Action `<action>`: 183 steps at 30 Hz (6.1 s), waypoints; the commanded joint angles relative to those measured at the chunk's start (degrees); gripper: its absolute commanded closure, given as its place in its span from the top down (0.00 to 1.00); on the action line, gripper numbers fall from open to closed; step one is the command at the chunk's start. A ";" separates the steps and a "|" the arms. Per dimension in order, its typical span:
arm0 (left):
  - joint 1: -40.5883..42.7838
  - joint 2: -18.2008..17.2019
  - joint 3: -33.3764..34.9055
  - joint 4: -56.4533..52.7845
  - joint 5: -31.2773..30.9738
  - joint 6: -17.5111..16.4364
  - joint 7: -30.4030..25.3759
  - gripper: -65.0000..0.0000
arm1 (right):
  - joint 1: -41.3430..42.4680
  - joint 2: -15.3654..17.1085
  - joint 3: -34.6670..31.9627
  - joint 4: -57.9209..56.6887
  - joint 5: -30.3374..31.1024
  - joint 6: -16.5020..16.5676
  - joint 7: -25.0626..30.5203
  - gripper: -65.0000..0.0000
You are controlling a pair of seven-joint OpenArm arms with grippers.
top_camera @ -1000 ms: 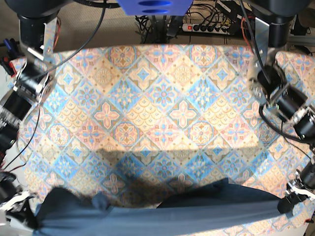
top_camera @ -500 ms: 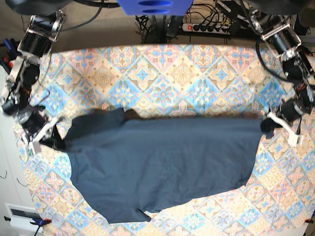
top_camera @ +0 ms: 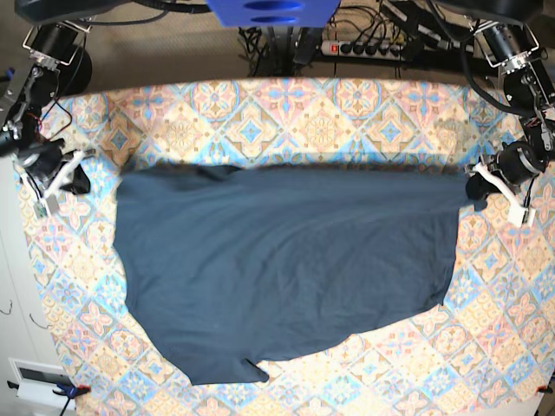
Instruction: Layout the t-shirt on the table in an organized manner, then fold the t-shirt properly
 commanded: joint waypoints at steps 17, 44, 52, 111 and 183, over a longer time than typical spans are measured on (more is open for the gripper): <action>6.78 -2.19 -0.59 0.86 -0.32 0.15 -4.41 0.00 | -11.75 1.32 -10.15 8.43 0.68 -0.01 -0.09 0.13; 4.06 -5.00 -0.59 0.86 0.12 0.15 -4.41 0.00 | -6.39 1.49 -43.91 15.38 -24.02 -0.01 11.69 0.36; 4.06 -5.00 -0.59 0.86 0.12 0.15 -4.41 0.00 | -6.30 1.49 -44.09 15.20 -24.11 -0.01 13.18 0.33; 6.17 -5.79 -0.50 0.95 -0.32 0.07 -4.32 0.00 | -8.85 3.60 -33.45 15.55 -7.05 -0.01 13.98 0.01; -12.56 7.57 -7.62 -10.04 6.27 0.42 -11.97 0.00 | 10.93 -2.55 -25.19 -4.40 -14.88 -0.01 10.11 0.01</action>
